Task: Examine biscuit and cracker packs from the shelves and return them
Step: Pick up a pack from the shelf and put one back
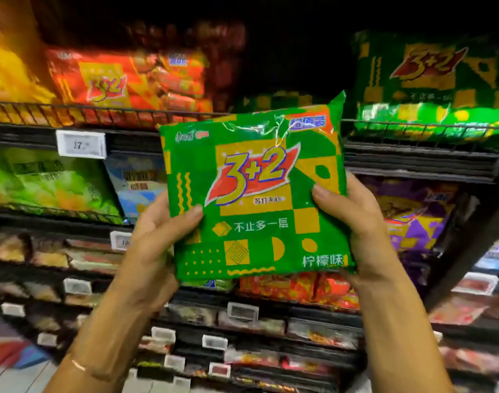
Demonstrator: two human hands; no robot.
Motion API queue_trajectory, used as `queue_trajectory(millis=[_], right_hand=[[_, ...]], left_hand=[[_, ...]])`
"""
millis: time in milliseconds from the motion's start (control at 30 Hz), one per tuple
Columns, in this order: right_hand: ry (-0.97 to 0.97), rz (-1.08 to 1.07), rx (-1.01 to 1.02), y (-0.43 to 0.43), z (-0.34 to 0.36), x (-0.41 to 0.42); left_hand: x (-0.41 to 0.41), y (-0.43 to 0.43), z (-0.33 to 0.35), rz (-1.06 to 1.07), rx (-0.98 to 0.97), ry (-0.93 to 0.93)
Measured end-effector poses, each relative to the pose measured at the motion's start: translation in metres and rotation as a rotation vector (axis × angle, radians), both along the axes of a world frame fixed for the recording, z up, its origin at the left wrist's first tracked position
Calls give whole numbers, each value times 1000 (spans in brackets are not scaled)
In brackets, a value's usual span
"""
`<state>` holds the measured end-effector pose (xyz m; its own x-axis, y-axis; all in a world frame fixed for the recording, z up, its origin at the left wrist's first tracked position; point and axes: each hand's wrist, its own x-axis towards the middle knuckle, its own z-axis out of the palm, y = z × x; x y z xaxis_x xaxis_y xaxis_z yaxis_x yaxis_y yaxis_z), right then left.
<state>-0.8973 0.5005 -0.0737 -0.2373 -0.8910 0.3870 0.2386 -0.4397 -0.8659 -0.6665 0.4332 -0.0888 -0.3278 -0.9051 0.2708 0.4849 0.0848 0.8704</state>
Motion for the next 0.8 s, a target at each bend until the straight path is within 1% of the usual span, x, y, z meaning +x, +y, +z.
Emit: queue_trajectory(millis=[100, 200, 333, 400, 500, 600, 700, 800], right_hand=[[92, 179, 41, 11, -37, 16], [80, 294, 209, 16, -68, 35], [67, 290, 374, 8, -98, 60], [15, 265, 440, 4, -115, 71], [-36, 231, 530, 1, -137, 89], [-67, 224, 630, -1, -148, 107], [-91, 257, 627, -4, -149, 122], [-88, 224, 627, -10, -146, 137]], left_hand=[[10, 12, -35, 68, 153, -56], [26, 18, -73, 154, 274, -140], [54, 25, -106, 242, 365, -262], [68, 23, -114, 275, 376, -319], [88, 19, -119, 281, 397, -370], [108, 12, -123, 236, 466, -421], [123, 0, -127, 192, 528, -409], [132, -14, -125, 149, 557, -372]])
